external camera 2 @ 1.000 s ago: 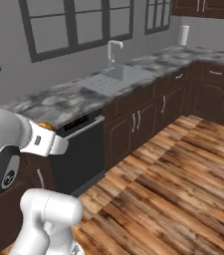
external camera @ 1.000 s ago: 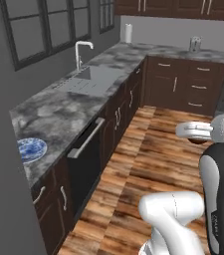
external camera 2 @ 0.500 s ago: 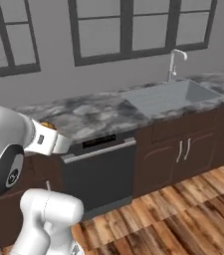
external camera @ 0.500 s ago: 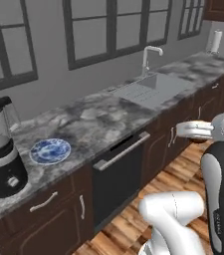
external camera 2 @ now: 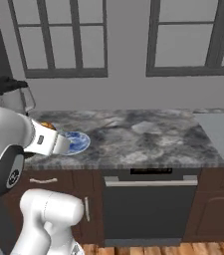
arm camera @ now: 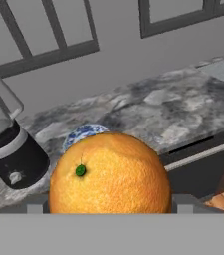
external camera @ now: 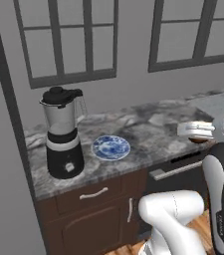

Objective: Pick the peach and orange from the fridge and place them on the plate next to the blender to make a fruit smoothie.

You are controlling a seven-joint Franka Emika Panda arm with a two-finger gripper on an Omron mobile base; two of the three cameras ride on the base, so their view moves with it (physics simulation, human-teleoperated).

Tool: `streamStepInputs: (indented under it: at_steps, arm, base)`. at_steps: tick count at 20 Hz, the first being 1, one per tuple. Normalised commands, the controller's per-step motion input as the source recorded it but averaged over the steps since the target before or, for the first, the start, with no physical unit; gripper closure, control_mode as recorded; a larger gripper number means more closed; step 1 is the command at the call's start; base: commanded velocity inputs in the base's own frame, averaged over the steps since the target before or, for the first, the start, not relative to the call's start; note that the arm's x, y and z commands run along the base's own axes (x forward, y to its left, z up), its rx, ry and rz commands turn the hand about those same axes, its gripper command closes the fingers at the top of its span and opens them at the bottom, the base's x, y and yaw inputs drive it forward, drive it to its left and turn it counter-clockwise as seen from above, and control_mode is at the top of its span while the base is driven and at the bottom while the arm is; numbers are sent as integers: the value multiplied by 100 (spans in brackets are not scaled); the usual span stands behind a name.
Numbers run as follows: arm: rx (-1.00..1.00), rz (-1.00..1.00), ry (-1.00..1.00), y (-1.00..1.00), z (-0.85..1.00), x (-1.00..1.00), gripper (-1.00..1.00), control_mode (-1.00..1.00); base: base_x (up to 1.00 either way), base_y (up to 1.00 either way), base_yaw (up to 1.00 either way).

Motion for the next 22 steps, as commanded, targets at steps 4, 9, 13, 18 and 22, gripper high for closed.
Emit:
streamStepInputs:
  at_steps: [4, 9, 13, 18, 22]
  arm:
    - [0, 0, 0, 0, 0, 0, 100, 100]
    - [-12, 3, 17, 2, -26, 14, 100, -100]
    - [-12, 12, 46, 0, -49, 81, 100, -100]
    - [1, 22, 22, -6, -44, 50, 100, -100]
    - [4, 20, 1, 11, -69, 64, 100, -100]
  base:
    - [52, 0, 35]
    - [0, 0, 5]
    - [0, 0, 0]
    - [0, 0, 0]
    - [0, 0, 0]
